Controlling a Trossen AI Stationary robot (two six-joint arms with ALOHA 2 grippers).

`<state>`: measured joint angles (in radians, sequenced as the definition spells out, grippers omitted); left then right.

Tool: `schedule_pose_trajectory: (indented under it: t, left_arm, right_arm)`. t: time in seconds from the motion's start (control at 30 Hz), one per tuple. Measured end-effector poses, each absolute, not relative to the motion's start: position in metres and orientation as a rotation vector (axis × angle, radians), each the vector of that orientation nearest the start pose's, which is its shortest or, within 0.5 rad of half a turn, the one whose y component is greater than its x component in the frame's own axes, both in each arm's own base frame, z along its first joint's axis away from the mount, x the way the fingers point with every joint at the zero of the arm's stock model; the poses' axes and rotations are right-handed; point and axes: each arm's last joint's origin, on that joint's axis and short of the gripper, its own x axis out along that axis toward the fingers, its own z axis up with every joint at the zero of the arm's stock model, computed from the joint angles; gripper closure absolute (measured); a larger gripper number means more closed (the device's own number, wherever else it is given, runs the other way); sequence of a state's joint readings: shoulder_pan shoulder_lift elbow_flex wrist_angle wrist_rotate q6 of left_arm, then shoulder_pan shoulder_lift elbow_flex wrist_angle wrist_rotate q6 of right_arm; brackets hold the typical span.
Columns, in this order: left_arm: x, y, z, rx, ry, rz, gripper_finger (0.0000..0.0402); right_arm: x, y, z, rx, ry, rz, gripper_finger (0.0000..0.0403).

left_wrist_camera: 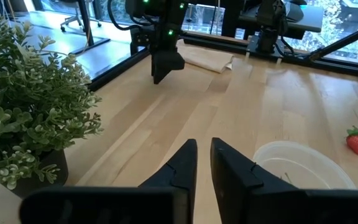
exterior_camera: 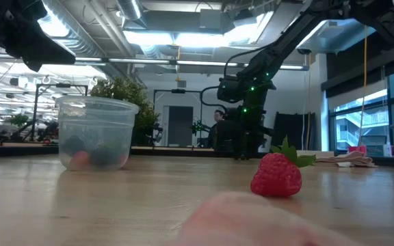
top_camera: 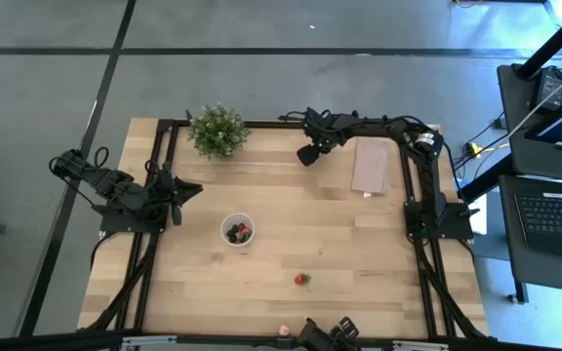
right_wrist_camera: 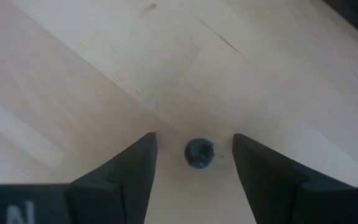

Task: Pick and placing Produce into tupperware
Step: Put the blueberry into the container

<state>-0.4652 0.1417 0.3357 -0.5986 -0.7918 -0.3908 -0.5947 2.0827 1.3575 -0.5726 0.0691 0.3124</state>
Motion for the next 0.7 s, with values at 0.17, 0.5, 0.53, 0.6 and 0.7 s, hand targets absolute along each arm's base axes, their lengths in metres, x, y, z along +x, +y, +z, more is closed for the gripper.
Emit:
schedule_pose_trajectory:
  t: [0.17,0.5,0.53,0.6,0.7]
  left_arm:
    - [0.0704,-0.0123,0.2123,-0.145,0.259,0.379,0.0351]
    - [0.0704,-0.0123,0.2123,-0.145,0.259,0.379,0.033]
    - [0.0704,-0.0123,0.2122,-0.146,0.259,0.379,0.0328]
    - [0.0704,-0.0123,0.2123,-0.146,0.259,0.379,0.0325]
    - [0.0704,-0.0123,0.2122,-0.146,0.259,0.379,0.0319]
  right_arm:
    - [0.3294,-0.2233,0.1218,0.606,1.19,-0.77,0.0191]
    - [0.3279,-0.2225,0.1207,0.624,1.204,-0.78,0.0254]
    - [0.3279,-0.2225,0.1207,0.625,1.204,-0.78,0.0261]
    - [0.3277,-0.2223,0.1207,0.627,1.206,-0.78,0.0274]
    - [0.3281,-0.2225,0.1215,0.63,1.211,-0.779,0.029]
